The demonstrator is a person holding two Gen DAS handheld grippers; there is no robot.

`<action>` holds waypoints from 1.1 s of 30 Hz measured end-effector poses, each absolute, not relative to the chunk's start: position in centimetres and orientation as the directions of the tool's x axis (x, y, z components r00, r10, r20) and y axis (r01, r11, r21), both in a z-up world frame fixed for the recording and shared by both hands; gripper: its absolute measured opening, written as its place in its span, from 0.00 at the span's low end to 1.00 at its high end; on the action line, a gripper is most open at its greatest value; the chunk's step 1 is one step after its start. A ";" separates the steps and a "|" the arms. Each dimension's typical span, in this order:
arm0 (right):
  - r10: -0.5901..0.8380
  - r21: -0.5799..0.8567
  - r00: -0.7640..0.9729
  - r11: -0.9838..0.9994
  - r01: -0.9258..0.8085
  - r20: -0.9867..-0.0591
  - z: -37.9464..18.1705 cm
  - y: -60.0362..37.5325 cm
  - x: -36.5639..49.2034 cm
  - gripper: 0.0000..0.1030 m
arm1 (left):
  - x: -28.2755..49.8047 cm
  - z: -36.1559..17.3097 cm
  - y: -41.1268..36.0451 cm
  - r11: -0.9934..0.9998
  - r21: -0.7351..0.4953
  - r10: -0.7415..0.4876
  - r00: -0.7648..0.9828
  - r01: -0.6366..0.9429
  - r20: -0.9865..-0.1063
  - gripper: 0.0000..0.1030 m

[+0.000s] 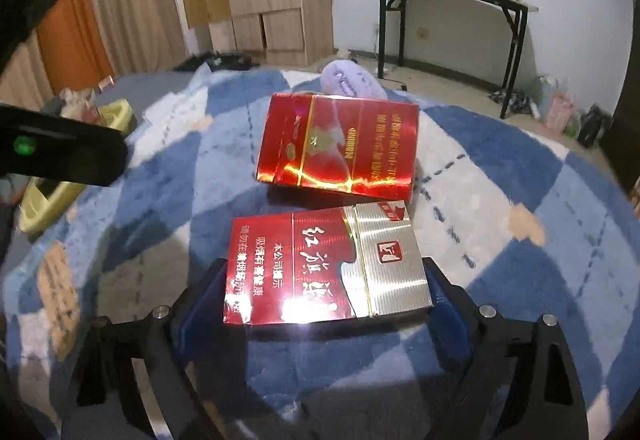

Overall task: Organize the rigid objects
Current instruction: 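Move both tools back over the rug toward the two red packs, then grasp the glossy red pack with the left tool while the right tool grasps the red-silver pack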

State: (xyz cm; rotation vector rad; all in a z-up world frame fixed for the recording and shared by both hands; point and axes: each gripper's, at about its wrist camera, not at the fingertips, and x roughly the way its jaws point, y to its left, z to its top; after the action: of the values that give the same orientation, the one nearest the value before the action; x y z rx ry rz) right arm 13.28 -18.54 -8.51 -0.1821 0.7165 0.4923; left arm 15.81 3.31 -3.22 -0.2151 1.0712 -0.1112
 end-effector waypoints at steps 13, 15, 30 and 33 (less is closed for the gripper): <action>0.194 0.185 0.792 0.977 -0.104 -0.579 -6.0 -34.3 13.6 0.88 | 19.8 -5.9 -5.0 0.982 -0.174 -0.105 0.562 -0.070 -0.821 1.00; 0.204 0.227 0.797 0.970 -0.087 -0.569 -6.3 -35.1 13.9 0.88 | 20.6 -6.3 -5.3 0.980 -0.162 -0.067 0.569 -0.117 -0.819 1.00; 0.203 0.180 0.798 0.976 -0.120 -0.568 -7.6 -33.5 14.1 0.88 | 20.3 -4.5 -2.1 0.973 -0.204 -0.101 0.597 -0.107 -0.796 0.88; 0.194 0.158 0.809 0.979 -0.126 -0.555 -7.1 -32.9 13.5 0.87 | 17.3 -0.8 -0.1 0.990 -0.136 -0.088 0.592 -0.037 -0.801 0.88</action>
State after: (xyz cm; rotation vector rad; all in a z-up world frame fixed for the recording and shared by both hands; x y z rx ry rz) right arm 13.46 -32.94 -7.06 0.1157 0.6054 0.1714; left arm 17.31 -0.10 -0.84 -0.1439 0.9380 -0.0296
